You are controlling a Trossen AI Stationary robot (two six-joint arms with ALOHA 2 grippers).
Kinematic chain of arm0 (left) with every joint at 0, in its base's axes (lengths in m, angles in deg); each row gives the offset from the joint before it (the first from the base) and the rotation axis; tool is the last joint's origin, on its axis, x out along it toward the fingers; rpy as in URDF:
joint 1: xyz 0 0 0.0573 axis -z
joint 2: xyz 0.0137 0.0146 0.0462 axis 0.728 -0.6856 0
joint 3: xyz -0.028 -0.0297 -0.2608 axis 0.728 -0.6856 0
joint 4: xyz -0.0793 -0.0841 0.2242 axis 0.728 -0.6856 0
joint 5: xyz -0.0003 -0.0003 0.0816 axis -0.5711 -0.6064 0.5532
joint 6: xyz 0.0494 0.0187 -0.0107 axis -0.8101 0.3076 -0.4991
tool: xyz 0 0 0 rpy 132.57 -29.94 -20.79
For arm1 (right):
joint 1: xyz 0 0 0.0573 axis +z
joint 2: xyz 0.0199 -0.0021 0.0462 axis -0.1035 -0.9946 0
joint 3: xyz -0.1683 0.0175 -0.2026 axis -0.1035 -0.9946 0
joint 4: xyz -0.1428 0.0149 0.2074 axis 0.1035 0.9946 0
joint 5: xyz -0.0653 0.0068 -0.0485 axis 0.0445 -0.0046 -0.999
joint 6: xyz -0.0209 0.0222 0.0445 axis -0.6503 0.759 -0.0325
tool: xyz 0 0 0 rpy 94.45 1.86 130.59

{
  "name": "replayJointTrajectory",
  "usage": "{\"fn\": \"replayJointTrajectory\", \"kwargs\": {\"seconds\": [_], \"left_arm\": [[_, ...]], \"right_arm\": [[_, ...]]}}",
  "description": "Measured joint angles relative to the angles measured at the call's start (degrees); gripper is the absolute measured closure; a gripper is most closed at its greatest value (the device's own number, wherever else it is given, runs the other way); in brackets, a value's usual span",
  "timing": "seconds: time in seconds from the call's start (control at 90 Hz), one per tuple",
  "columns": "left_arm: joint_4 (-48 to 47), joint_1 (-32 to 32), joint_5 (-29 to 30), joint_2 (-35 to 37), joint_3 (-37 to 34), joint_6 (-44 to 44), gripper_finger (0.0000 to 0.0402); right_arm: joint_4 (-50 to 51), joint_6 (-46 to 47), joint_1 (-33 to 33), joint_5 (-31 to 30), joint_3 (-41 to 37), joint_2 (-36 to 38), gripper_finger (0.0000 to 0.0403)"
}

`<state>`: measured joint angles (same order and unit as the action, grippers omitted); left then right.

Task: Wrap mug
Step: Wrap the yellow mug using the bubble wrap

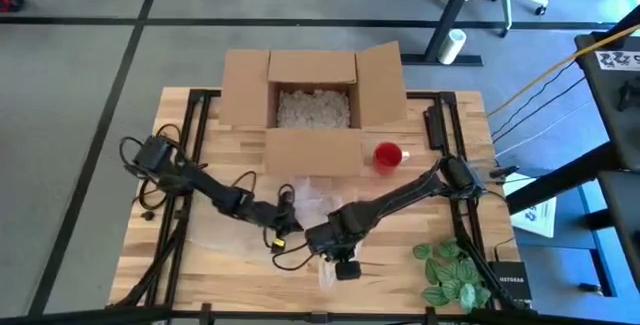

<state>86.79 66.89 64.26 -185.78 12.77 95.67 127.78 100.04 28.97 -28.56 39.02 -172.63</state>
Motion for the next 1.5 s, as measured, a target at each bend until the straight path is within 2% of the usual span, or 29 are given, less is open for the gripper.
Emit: {"fn": "replayJointTrajectory", "kwargs": {"seconds": [0.167,0.333,0.4,0.611,0.856,1.033,1.278,1.5], "left_arm": [[0.8,-1.2,0.0,-0.9,4.1,-8.3,0.0402],[7.4,-1.3,0.0,-0.9,5.4,-12.9,0.0402],[9.1,-1.3,-0.9,-0.9,5.4,-13.5,0.0402],[11.1,-0.7,-8.6,-0.9,5.4,-10.2,0.0402],[16.8,1.8,-9.7,-0.9,5.5,-10.5,0.0402],[15.3,2.4,-9.7,-0.9,7.7,-10.5,0.0402],[8.5,3.3,-9.6,-0.9,10.0,-10.4,0.0402],[7.4,3.5,-9.6,-0.9,10.0,-9.6,0.0402]], "right_arm": [[-0.6,0.0,1.4,0.7,0.0,0.0,0.0403],[-0.6,0.0,2.6,0.8,0.0,0.0,0.0403],[-0.6,0.0,2.7,0.8,0.0,0.0,0.0403],[-0.8,0.0,2.5,0.2,0.0,0.0,0.0403],[-1.2,0.1,2.5,-0.2,0.0,0.1,0.0403],[-3.1,0.2,2.5,-0.3,0.1,0.1,0.0403],[-3.7,2.4,2.5,-0.4,0.1,0.1,0.0403],[3.6,7.0,2.4,-0.5,2.7,0.5,0.0403]]}}
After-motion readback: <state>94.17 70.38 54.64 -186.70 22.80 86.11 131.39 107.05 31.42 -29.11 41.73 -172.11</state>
